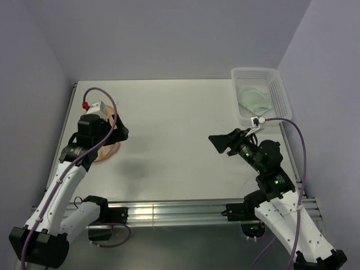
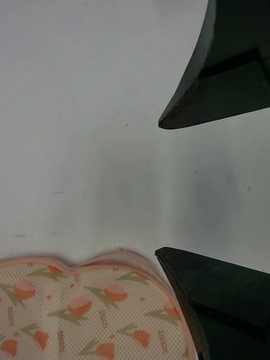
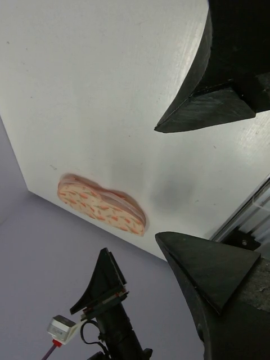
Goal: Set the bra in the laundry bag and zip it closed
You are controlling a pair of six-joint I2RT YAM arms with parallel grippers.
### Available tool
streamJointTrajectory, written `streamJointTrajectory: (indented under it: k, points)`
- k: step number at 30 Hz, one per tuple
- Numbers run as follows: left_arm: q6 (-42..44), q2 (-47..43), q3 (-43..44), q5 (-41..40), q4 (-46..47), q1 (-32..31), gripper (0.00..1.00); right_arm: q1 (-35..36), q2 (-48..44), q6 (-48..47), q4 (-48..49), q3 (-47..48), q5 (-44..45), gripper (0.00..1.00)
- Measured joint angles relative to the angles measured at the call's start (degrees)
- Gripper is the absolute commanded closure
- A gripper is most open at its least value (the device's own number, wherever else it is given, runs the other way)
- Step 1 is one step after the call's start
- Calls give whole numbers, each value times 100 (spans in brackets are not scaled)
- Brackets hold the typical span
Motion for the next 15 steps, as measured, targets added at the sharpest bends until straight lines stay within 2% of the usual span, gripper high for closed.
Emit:
streamJointTrajectory:
  k: [3,7,8,11,15]
  points:
    - [-2,11,0,-133,7,0,13,0,17,-4,4,0,-35,24]
    - [13,184,28,-275,4,0,38,0,103,0,94,-46,-111,27]
    - [26,280,52,-304,4,0,47,0,127,0,111,-66,-125,28]
    - [68,616,146,-455,26,0,55,2,201,0,166,-138,-164,29]
    - [107,1121,199,-752,76,-26,57,2,262,4,273,-256,-229,30]
